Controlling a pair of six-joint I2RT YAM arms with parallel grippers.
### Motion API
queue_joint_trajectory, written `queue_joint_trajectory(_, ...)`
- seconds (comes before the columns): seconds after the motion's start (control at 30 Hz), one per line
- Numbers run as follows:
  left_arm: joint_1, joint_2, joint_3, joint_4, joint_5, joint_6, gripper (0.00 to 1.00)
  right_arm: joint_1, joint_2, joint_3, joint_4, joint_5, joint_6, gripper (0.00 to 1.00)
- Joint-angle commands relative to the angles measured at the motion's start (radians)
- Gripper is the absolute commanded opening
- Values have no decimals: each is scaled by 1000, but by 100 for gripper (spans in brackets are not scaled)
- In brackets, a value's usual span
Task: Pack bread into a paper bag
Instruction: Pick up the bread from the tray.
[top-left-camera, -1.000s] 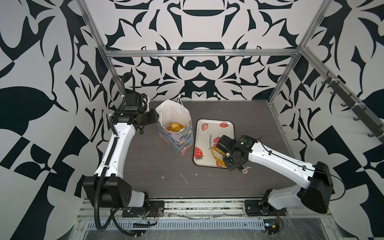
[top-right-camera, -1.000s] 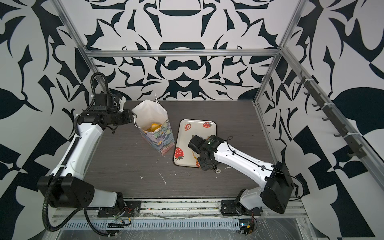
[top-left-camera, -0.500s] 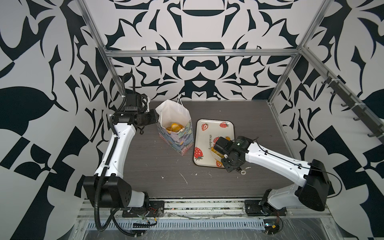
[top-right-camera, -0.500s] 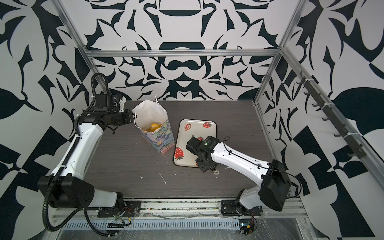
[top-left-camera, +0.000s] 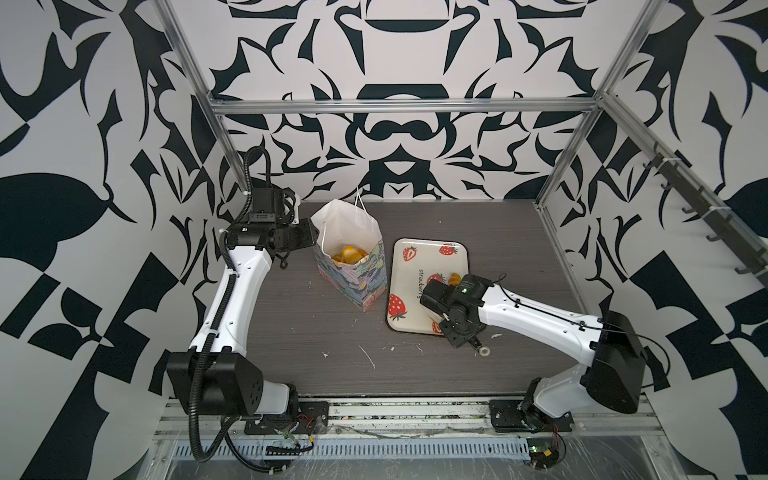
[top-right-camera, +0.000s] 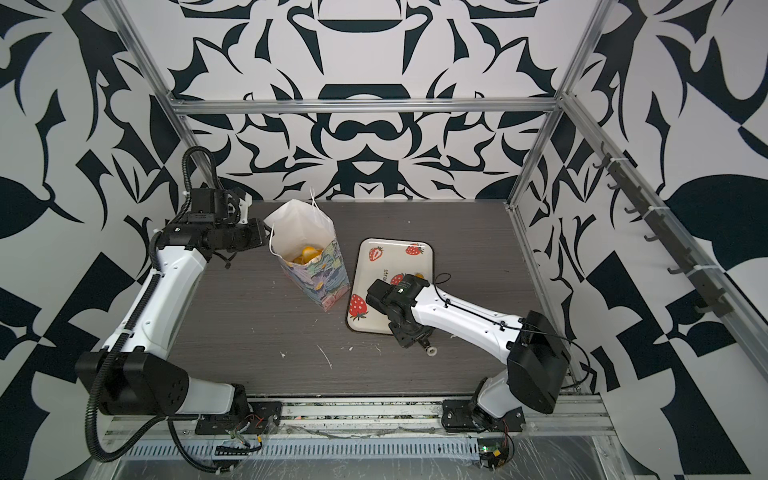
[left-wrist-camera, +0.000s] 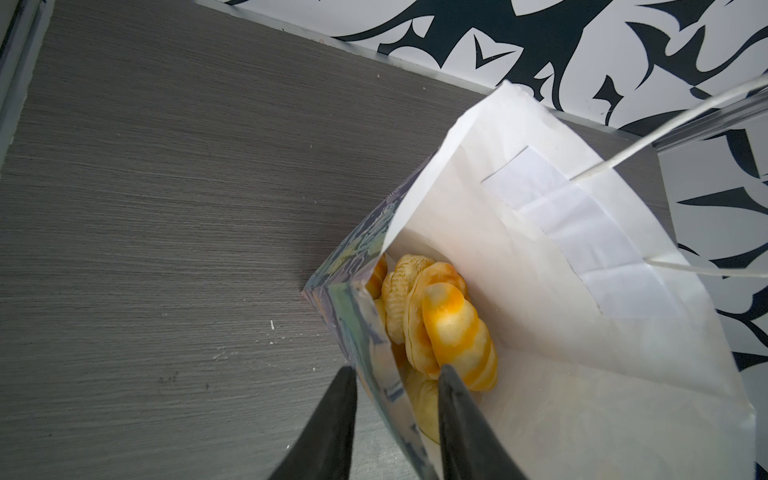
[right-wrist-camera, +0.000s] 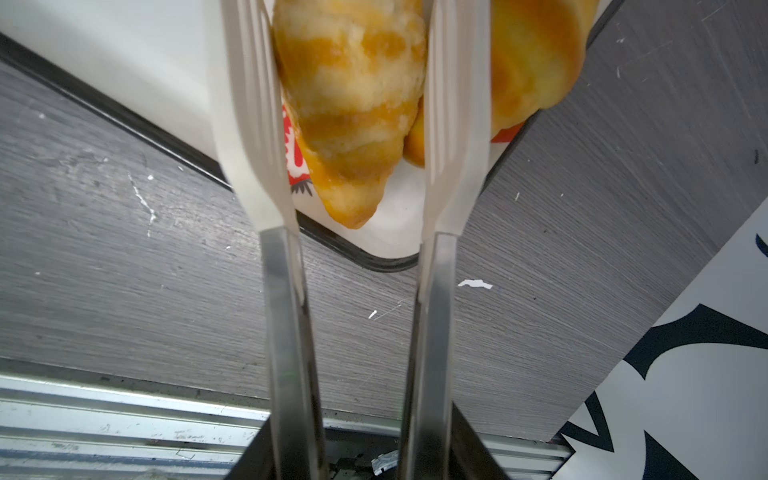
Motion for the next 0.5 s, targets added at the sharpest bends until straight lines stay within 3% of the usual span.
queue_joint_trajectory(0.0,-2,-15,-18,-12,11,-2,36,10,-10,40,-25,38,-6,45)
queue_joint_trajectory(0.2,-2,-12,-13,-13,11,-2,36,11,-22,67,-32,58,-12,37)
queue_joint_trajectory(0.47,-2,-11,-14,-11,11,-2,36,12,-47,120,-28,108,-16,35)
